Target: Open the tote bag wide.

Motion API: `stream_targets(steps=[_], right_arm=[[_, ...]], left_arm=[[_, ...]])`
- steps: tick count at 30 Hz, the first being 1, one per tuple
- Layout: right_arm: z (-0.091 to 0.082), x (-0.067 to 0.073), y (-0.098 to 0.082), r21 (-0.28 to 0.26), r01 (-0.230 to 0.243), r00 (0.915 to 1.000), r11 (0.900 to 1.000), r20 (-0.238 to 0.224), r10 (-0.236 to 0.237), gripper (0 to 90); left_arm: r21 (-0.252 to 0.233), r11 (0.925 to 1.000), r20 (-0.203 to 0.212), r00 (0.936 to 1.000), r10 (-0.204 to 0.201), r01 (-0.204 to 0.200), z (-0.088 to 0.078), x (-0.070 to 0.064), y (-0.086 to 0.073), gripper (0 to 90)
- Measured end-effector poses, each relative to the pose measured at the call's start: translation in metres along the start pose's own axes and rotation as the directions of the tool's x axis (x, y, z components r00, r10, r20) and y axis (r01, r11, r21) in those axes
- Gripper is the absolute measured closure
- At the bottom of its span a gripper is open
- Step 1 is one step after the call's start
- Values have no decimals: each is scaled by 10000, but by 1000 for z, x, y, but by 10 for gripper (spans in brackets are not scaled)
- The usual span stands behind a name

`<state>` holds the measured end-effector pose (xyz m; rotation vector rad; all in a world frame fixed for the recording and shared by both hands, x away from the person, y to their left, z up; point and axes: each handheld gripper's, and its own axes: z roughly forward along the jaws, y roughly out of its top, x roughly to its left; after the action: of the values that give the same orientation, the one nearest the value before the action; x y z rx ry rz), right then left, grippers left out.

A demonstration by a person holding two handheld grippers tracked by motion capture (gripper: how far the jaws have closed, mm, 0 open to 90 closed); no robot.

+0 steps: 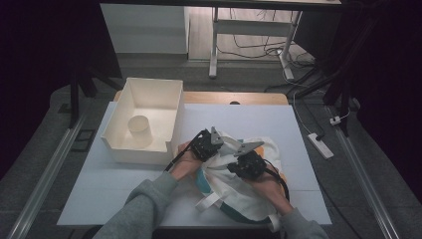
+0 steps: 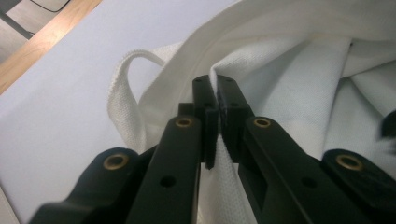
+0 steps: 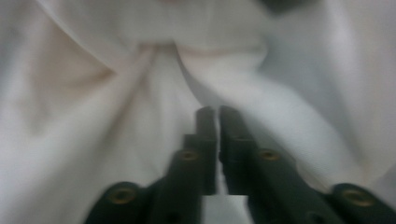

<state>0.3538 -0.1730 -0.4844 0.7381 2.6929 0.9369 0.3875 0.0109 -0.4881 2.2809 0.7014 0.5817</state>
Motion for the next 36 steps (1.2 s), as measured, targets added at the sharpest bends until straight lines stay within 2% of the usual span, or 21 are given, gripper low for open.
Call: stream_targets(steps=[2, 4, 6, 8, 11, 16, 18, 20, 23, 27, 29, 31, 34, 36], right_arm=[[12, -1, -2, 784, 256, 9995, 9966, 158, -269, 900], [17, 0, -7, 1435, 506, 9974, 9884, 427, -572, 900], [16, 0, -10, 1592, 362, 9983, 9866, 394, -430, 900], [16, 1, -13, 1881, 443, 9977, 9811, 414, -530, 900], [13, 4, -15, 1792, 491, 9972, 9826, 471, -584, 900], [3, 7, -25, 1736, 419, 9990, 9839, 89, -441, 900], [2, 10, -29, 1690, 357, 9993, 9850, 46, -370, 900], [1, 12, -30, 1756, 538, 9983, 9830, 127, -570, 900], [1, 13, -30, 1762, 599, 9980, 9825, 102, -626, 900], [1, 9, -31, 1592, 384, 9992, 9865, -122, -370, 900], [0, 4, -33, 1397, 274, 9990, 9898, -389, -221, 900], [-5, 1, -34, 1055, 227, 9990, 9942, -399, -185, 900], [-21, -5, -33, 95, 14, 9993, 10000, 380, -17, 900], [-32, -12, -34, -387, -210, 9960, 9990, 860, 243, 900]], left_arm=[[-61, 10000, -1, 10000, -54, 54, 0, 0, -1, 875], [-89, 9999, -14, 10000, -56, 56, 0, 1, -1, 875], [-136, 9999, -76, 10000, -26, 25, -1, 1, -1, 875], [-248, 9997, -166, 9999, -29, 25, -2, 1, 0, 876], [-421, 9991, -303, 9995, -79, 67, -6, 2, 1, 875], [-703, 9973, -416, 9989, -231, 201, -11, 7, 1, 876], [-732, 9969, -405, 9987, -314, 284, -10, 8, 1, 876], [-656, 9974, -432, 9985, -340, 311, -7, 9, 1, 875], [-540, 9977, -399, 9983, -420, 398, -3, 10, -1, 875], [-328, 9984, -268, 9986, -462, 453, 2, 10, -2, 874], [-229, 9986, -158, 9987, -483, 479, 4, 10, -4, 872], [-202, 9988, -176, 9989, -442, 438, 4, 10, -4, 872], [-206, 9988, -187, 9989, -439, 435, 3, 9, -3, 871], [-213, 9988, -171, 9989, -437, 434, 4, 8, -3, 871]])
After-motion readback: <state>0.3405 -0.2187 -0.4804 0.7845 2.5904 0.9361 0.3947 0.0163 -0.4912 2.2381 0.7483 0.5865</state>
